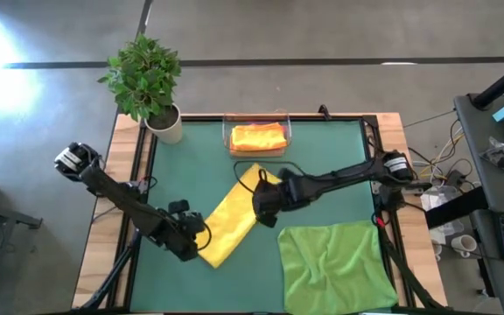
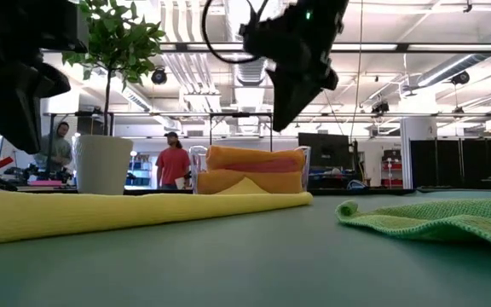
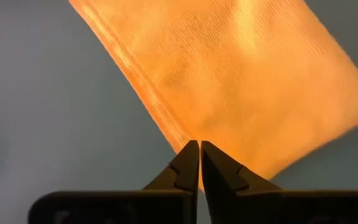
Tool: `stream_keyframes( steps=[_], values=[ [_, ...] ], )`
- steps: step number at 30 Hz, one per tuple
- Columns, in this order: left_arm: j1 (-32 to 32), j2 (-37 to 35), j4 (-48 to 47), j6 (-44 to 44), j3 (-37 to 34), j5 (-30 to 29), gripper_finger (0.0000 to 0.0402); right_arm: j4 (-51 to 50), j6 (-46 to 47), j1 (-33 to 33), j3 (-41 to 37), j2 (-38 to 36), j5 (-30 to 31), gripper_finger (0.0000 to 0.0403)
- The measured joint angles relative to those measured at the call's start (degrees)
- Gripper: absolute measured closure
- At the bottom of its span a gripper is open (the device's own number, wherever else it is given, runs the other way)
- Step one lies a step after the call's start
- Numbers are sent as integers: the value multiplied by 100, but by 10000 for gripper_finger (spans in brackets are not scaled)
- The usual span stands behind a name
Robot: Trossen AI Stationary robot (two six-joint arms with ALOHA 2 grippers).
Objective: Fold microfiber towels
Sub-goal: Fold the yellow microfiber cloth
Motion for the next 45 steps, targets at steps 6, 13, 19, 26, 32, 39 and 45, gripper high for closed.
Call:
stream_keyframes(
  steps=[6,13,19,26,32,39,45],
  values=[
    [3,-275,-539,777,0,185,358,777,901,526,0,-4,-555,381],
    [-11,-504,-1271,1461,-8,119,291,2367,1296,1102,9,100,-751,309],
    [-218,-662,-1110,2524,-13,132,279,3995,96,1509,9,538,-746,247],
    [-560,-711,-1082,2738,-26,59,279,4583,-594,1701,277,1267,-646,228],
    [-650,-702,-1035,2697,-206,5,279,4479,-1455,1674,1104,2030,-644,227],
    [-651,-702,-1000,2683,-458,271,279,2572,-2290,1618,2668,2976,-552,227],
    [-657,-732,-991,2671,-428,309,278,1921,-2202,1466,3903,3569,-526,227]
  ],
)
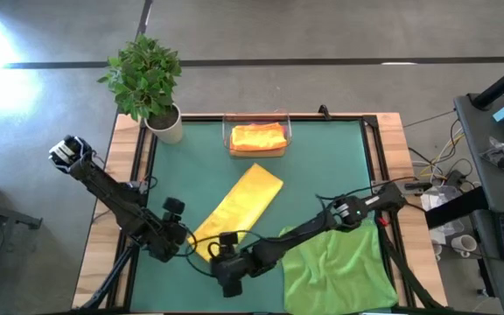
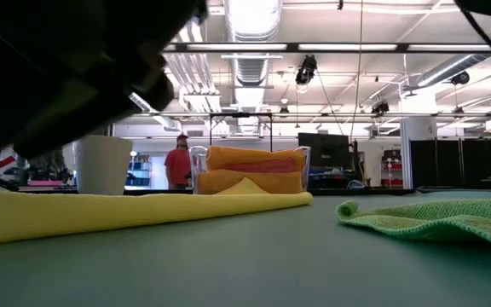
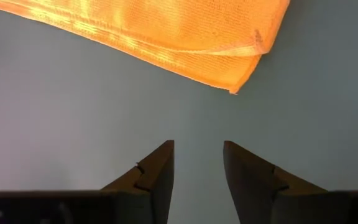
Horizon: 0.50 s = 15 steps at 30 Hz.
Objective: Fold microfiber towels
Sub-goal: Fold the yellow microfiber cloth
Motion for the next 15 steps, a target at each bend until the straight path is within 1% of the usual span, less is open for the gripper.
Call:
stream_keyframes(
  steps=[4,8,12,15],
  values=[
    [-35,-14,-1,-132,-2,2,278,-318,134,-132,487,202,28,238],
    [-90,-14,-10,-134,-2,4,278,-534,605,-333,392,209,-58,272],
    [-96,-14,-15,-134,-6,7,278,-448,963,-484,244,218,-554,318],
    [-101,-14,-12,-134,-7,7,278,-392,1021,-504,161,218,-839,350]
  ],
)
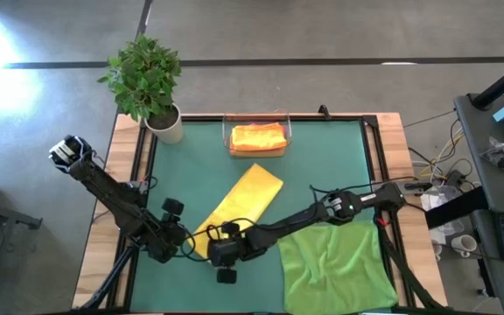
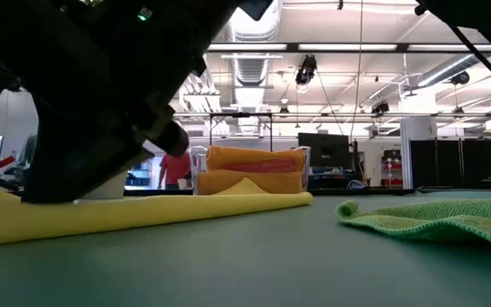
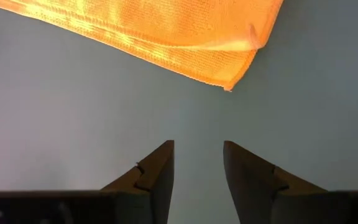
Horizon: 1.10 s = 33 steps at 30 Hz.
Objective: Fold microfiber towels
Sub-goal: Fold the yellow microfiber cloth
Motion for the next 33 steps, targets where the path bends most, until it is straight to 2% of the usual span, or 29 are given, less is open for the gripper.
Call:
stream_keyframes(
  steps=[6,13,19,25,30,33],
  values=[
    [0,0,6,0,-7,-4,278,-1,455,27,-290,-14,-489,391],
    [1,0,50,7,-9,-77,278,-632,1051,296,-301,-76,-573,394],
    [2,0,254,10,-11,-109,278,-1271,1378,683,-301,-129,-990,394],
    [7,0,977,339,-15,-245,278,-1463,1730,1049,-289,-203,-958,394],
    [7,0,2048,989,-17,-362,278,-1556,1738,1128,-118,-323,-412,394],
    [7,0,2594,1569,-17,-361,278,-1645,1742,1125,-7,-495,-295,394]
  ],
)
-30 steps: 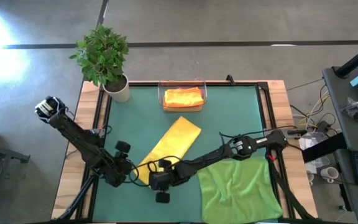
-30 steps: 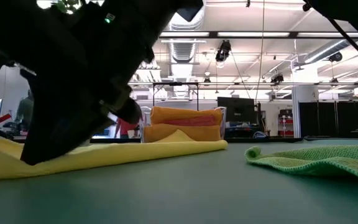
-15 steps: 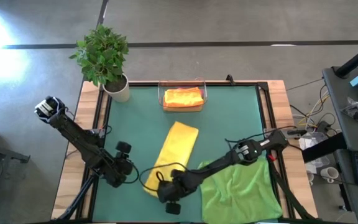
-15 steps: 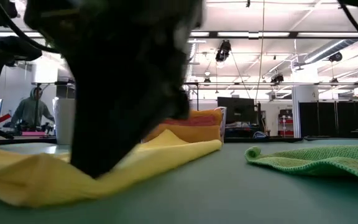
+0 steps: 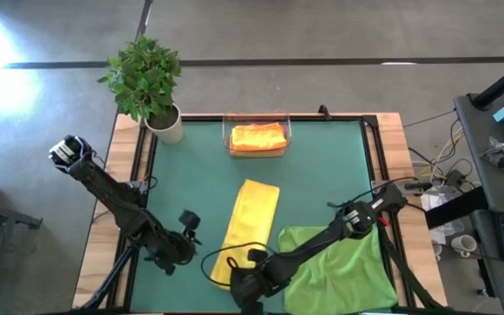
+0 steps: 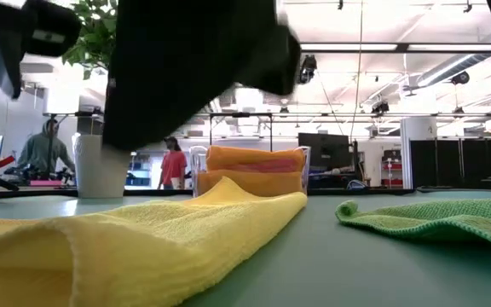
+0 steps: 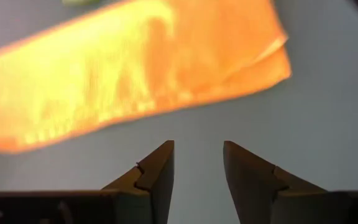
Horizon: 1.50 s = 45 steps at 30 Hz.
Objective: Fold microfiber towels
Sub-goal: Fold the yellow microfiber cloth
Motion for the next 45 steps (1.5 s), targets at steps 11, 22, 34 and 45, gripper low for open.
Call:
stream_keyframes(
  steps=[11,22,34,45],
  values=[
    [2,516,718,565,27,-2,278,-984,-153,123,71,-554,152,394],
    [-4,1434,720,779,449,476,278,-1850,-144,729,-69,-701,676,394],
    [-125,2462,720,872,1299,862,278,-1856,374,1209,-990,-690,962,394],
    [-252,2810,721,846,1469,953,278,-1276,911,1331,-1341,-690,961,394]
  ],
)
